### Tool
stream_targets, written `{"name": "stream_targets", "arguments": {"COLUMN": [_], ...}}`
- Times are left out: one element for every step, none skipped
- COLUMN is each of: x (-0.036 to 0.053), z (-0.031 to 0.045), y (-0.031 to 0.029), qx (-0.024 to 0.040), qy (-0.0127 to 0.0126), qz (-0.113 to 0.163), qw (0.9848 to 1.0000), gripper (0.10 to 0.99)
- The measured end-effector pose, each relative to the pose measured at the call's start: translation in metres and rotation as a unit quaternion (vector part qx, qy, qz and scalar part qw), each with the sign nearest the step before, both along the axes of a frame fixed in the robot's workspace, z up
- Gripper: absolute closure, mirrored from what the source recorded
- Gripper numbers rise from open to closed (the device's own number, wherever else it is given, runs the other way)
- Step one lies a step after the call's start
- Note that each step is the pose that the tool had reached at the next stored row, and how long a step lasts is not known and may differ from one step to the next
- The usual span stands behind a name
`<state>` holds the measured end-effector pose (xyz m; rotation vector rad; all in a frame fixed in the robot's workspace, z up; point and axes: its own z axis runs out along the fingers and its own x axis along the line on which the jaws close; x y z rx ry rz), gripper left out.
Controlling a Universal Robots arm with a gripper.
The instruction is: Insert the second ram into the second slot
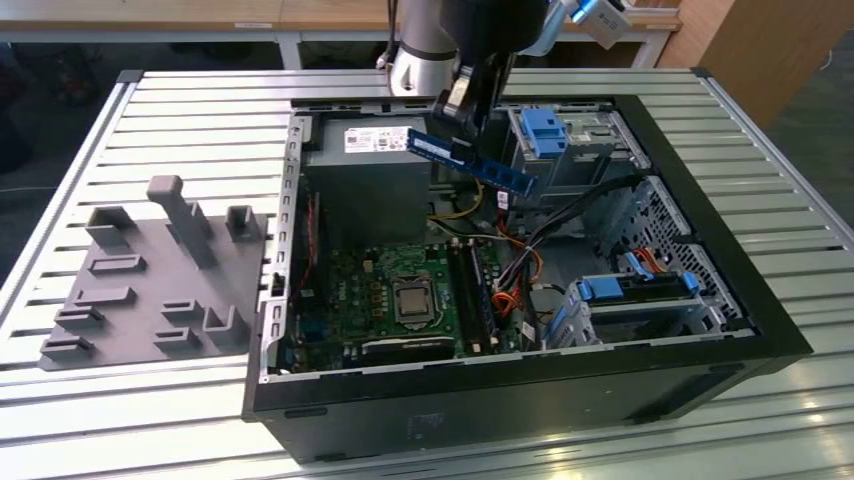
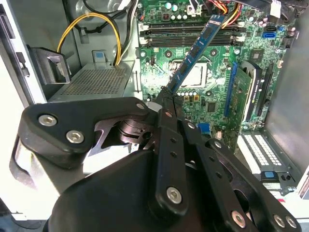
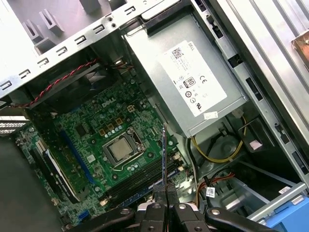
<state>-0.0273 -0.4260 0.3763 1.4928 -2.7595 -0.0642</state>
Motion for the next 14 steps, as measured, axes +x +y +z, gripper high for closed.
{"name": "stream_targets", "arguments": {"x": [0.0000,0.0000,0.0000,0.0000,0.0000,0.0000,0.0000,0.0000,0.0000,0.0000,0.0000,0.0000,0.0000,0.0000], "z": [0.0000,0.0000,0.0000,0.0000,0.0000,0.0000,0.0000,0.0000,0.0000,0.0000,0.0000,0.0000,0.0000,0.0000], "y": [0.0000,0.0000,0.0000,0.0000,0.0000,0.0000,0.0000,0.0000,0.0000,0.0000,0.0000,0.0000,0.0000,0.0000], "qx": [0.0000,0.0000,0.0000,0.0000,-0.0002,-0.0003,-0.0003,-0.0003,-0.0003,-0.0004,-0.0003,-0.0003,-0.0003,-0.0003], "qy": [0.0000,0.0000,0.0000,0.0000,0.0000,0.0000,0.0000,0.0000,0.0000,0.0000,0.0000,0.0000,0.0000,0.0000], "qz": [-0.001,-0.003,-0.004,-0.006,-0.009,-0.013,-0.017,-0.020,-0.025,-0.028,-0.032,-0.035,-0.039,-0.041], "qw": [1.0000,1.0000,1.0000,1.0000,1.0000,0.9999,0.9999,0.9998,0.9997,0.9996,0.9995,0.9994,0.9993,0.9991], "gripper": [0.965,0.965,0.965,0.965,0.965,0.965,0.965,0.965,0.965,0.965,0.965,0.965,0.965,0.965]}}
